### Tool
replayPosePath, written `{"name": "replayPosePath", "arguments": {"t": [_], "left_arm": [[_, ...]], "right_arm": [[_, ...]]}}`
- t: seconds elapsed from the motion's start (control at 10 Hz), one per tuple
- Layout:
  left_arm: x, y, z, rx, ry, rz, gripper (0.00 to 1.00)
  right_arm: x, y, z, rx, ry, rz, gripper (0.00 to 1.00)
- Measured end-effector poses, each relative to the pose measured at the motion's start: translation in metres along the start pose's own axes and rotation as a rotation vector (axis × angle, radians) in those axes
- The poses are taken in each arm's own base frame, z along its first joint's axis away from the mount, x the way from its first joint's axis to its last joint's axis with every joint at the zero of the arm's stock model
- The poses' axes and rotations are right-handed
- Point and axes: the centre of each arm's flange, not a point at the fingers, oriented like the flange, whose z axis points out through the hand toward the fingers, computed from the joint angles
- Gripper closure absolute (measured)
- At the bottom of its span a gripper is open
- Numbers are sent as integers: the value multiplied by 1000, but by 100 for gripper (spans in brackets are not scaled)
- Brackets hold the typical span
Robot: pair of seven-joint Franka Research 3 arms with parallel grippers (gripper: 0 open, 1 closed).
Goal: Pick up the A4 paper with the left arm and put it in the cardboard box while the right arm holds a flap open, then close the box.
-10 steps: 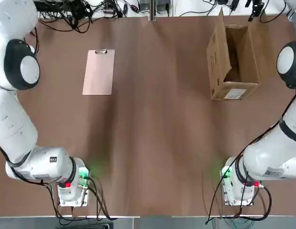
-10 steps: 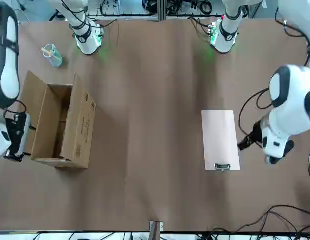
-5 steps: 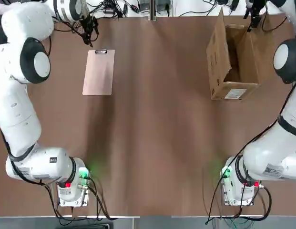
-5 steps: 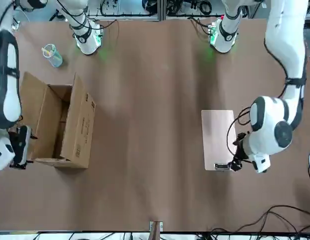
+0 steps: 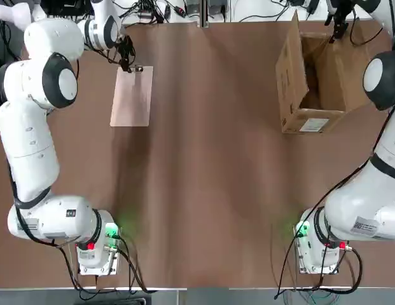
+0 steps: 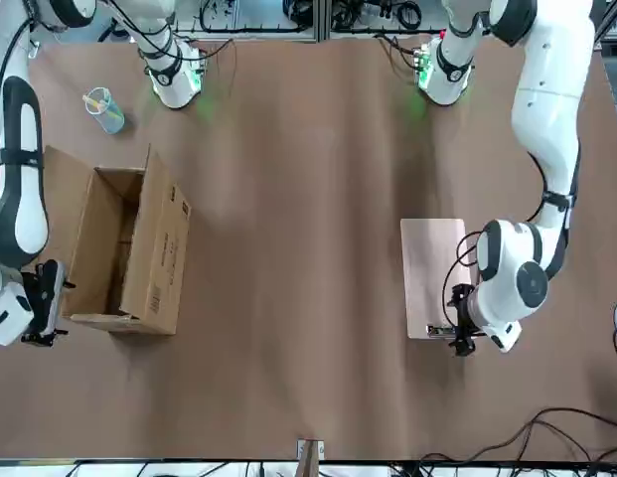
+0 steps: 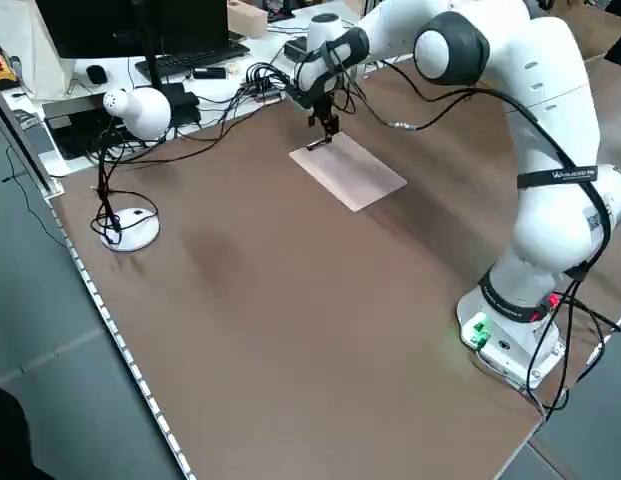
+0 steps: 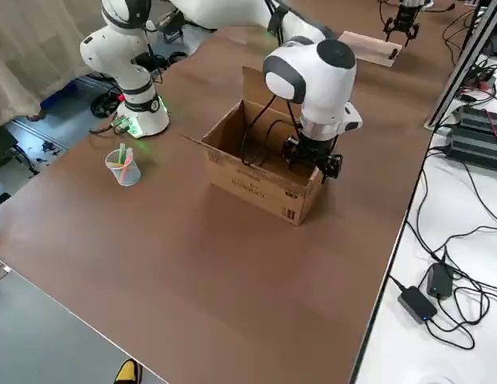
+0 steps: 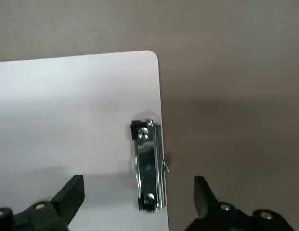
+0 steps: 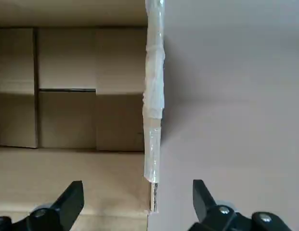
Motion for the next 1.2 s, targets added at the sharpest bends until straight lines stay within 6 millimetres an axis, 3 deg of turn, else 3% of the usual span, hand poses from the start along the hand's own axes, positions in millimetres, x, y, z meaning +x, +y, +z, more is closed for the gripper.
{"name": "replayPosePath", "arguments": {"t": [0.7,0.9,1.0,1.1,1.2], "left_arm": [[3,3,27,-49,36,43,1],[3,4,30,-59,36,45,5],[3,5,29,-62,36,45,6],[3,5,28,-63,36,46,11],[3,5,28,-64,36,46,28]], "right_arm": [[-5,10,34,-21,6,-9,1],[-5,10,34,-24,15,-16,10],[-5,10,34,-24,17,-15,20],[-5,10,34,-24,17,-16,21],[-5,10,34,-25,17,-17,24]]}}
